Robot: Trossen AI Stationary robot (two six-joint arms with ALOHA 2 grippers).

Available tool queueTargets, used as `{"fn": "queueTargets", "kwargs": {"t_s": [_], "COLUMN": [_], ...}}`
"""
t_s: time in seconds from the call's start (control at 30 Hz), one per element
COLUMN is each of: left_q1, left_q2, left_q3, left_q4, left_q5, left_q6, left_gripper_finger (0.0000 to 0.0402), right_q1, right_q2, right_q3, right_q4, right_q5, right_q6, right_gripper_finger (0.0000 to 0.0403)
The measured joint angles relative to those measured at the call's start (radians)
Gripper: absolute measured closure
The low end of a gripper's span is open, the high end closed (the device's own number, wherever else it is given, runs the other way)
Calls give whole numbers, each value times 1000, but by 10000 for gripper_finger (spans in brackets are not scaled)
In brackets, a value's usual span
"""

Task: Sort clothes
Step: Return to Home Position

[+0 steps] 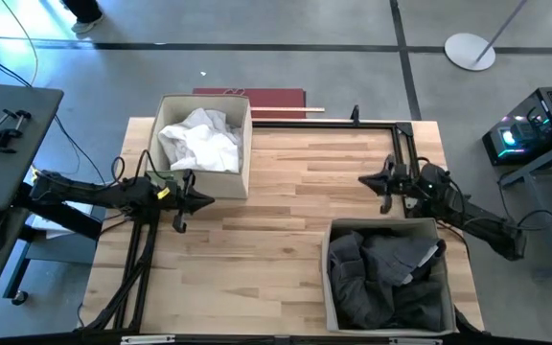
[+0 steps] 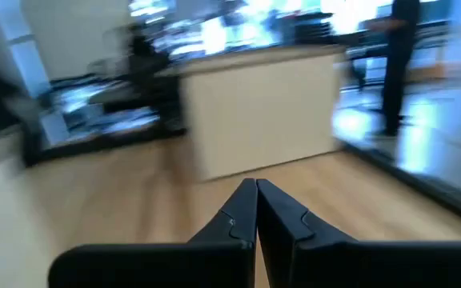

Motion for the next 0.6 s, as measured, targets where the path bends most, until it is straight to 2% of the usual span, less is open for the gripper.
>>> {"fn": "queueTargets", "kwargs": {"t_s": [0.1,0.17,0.33,0.43,0.53,0.6], "left_q1": [0,0,0,0,0,0], "left_q2": [0,0,0,0,0,0], "left_q3": [0,0,0,0,0,0], "left_q4": [-1,-2,-4,-4,-4,-4], "left_q5": [0,0,0,-8,-37,-47], "left_q6": [0,0,0,6,24,34], "left_gripper_finger": [401,401,401,401,401,401], "right_q1": [-16,-15,-15,-1,49,93], "right_q2": [0,-1,-2,-1,0,1], "right_q3": [-8,-9,-9,-38,-56,-56], "right_q4": [12,15,16,110,165,161], "right_q5": [-206,-276,-229,-199,-174,-116], "right_q6": [-24,-26,13,92,129,113], "right_gripper_finger": [403,403,403,403,403,403]}}
